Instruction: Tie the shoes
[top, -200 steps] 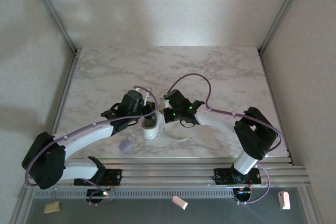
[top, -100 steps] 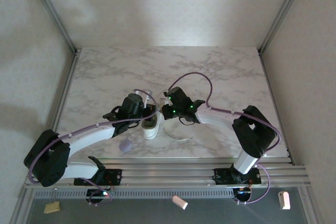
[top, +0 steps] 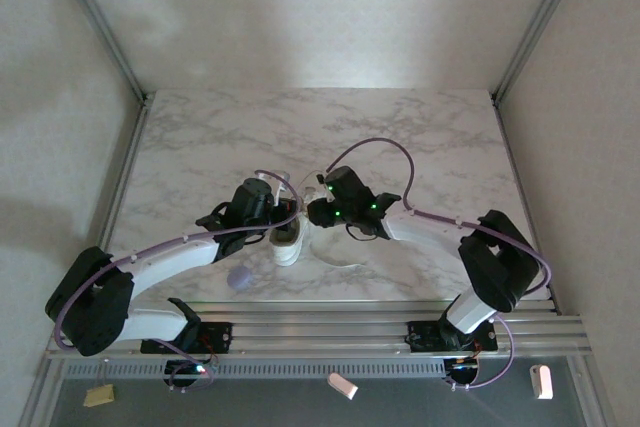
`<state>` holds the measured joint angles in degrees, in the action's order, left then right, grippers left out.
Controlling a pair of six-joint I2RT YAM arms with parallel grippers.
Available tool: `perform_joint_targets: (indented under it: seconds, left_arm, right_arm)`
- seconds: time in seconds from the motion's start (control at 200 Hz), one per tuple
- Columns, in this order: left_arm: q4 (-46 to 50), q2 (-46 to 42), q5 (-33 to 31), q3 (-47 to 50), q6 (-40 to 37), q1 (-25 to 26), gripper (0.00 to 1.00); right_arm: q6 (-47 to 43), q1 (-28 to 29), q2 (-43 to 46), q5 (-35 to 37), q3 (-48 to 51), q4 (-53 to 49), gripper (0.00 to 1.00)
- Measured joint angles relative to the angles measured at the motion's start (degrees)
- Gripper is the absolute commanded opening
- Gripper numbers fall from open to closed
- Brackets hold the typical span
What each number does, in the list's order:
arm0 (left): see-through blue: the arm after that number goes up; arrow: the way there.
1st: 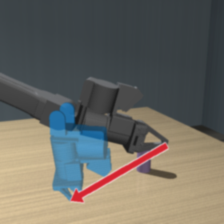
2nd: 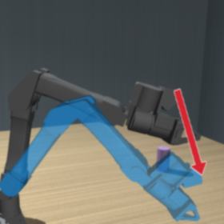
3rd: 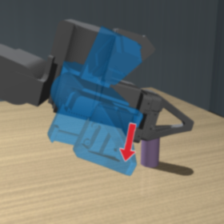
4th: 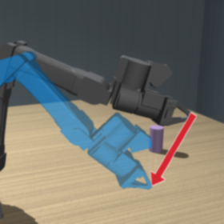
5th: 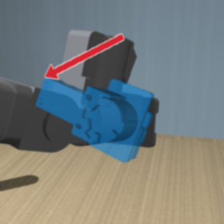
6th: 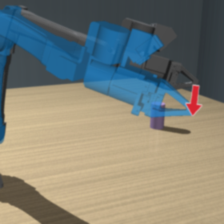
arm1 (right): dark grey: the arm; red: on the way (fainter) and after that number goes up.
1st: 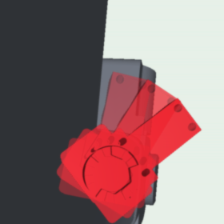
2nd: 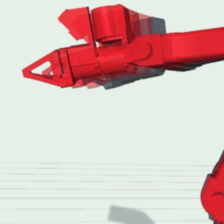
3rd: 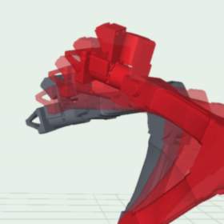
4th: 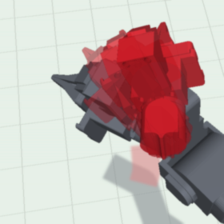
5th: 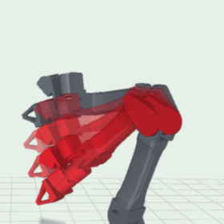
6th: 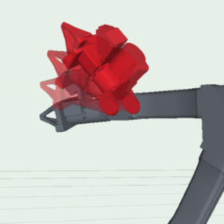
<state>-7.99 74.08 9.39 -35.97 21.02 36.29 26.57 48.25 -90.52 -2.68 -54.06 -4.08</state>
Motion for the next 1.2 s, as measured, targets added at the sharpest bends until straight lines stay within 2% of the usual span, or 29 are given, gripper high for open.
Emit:
perform_joint_targets:
  seconds: [0.11, 0.24, 0.35, 0.616, 0.901, 1.196]
  left_arm:
    - [0.0, 0.0, 0.0, 0.0, 0.0, 0.0, 0.00]
    - [0.0, 0.0, 0.0, 0.0, 0.0, 0.0, 0.00]
    - [0.0, 0.0, 0.0, 0.0, 0.0, 0.0, 0.00]
    - [-0.2, 0.0, 0.0, 0.1, 0.0, 0.0, 0.00]
    - [-0.3, 0.0, 0.0, 0.1, 0.0, 0.0, 0.00]
    - [-0.3, 0.0, 0.1, 0.1, 0.0, 0.0, 0.00]
  right_arm:
    - [0.0, 0.0, 1.2, 0.0, 0.2, 0.0, 0.36]
    - [-0.2, 0.0, 2.7, 0.0, 1.8, 0.5, 0.14]
    - [0.2, -0.3, 3.1, -1.9, 3.2, 1.4, 0.07]
    - [1.5, -2.8, 2.2, -9.0, 5.1, 7.4, 0.08]
    - [2.2, -3.1, -0.2, -12.0, 5.1, 10.6, 0.09]
    - [2.4, -3.1, -0.5, -12.5, 5.1, 11.1, 0.19]
